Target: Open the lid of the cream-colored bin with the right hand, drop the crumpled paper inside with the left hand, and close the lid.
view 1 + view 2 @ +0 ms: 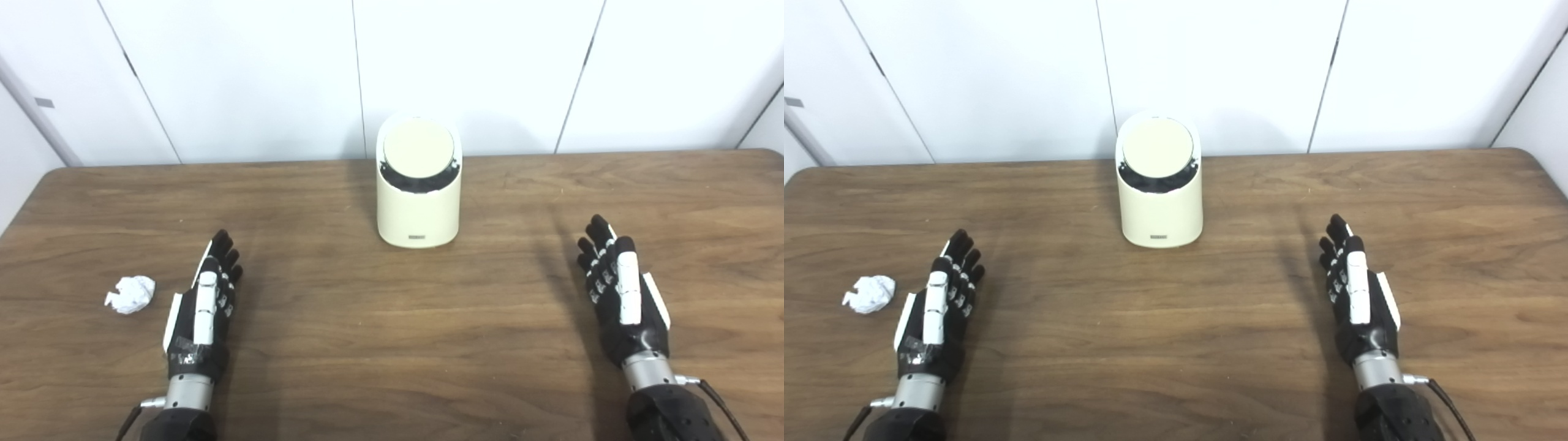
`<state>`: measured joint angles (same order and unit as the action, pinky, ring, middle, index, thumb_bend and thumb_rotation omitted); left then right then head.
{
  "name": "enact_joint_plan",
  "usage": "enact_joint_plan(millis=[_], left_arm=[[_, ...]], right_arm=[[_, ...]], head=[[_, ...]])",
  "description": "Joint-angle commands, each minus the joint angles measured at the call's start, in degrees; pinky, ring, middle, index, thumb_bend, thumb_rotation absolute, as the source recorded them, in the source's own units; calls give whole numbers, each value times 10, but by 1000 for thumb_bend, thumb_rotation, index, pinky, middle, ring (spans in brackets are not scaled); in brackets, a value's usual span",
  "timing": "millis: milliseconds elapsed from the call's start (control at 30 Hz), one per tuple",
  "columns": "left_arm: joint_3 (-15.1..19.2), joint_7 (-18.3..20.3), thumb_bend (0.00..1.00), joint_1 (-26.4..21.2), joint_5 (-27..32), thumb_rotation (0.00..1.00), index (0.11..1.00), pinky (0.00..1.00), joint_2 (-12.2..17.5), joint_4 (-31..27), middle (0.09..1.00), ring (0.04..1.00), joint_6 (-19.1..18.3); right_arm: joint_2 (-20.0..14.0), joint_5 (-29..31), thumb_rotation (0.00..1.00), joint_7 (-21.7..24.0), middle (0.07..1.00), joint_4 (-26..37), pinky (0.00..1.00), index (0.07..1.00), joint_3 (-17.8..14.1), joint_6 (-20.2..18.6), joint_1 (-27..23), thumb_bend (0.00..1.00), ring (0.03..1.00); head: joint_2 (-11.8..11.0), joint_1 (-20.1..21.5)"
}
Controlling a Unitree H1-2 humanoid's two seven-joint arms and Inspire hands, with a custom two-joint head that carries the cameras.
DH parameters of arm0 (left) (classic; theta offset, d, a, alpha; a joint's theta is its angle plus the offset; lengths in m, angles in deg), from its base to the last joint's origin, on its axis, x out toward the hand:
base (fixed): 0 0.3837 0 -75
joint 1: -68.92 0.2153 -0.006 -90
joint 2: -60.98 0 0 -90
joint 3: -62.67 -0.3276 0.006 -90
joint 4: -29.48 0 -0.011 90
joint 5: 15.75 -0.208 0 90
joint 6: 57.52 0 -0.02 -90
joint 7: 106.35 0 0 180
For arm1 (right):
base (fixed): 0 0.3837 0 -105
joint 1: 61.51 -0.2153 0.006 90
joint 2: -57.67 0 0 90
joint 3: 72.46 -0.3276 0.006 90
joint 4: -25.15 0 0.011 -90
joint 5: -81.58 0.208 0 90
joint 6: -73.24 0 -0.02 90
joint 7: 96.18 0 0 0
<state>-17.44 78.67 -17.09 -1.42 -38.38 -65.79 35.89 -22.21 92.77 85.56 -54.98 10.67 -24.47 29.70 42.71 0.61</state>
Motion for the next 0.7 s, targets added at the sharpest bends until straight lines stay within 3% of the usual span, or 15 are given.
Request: enact_joint_plan(millis=[0,667], left_arm=[[1,2,449,2,3,870,989,1000,0,5,1000,1000,16],[0,3,421,5,-1,881,985,1000,0,7,997,997,22]], right_arm=[[-1,3,1000,4,984,9,1000,963,0,6,-9,459,967],[-1,3,1000,5,985,11,1000,964,1,6,-9,452,967]], head=[[1,1],[-3,0]])
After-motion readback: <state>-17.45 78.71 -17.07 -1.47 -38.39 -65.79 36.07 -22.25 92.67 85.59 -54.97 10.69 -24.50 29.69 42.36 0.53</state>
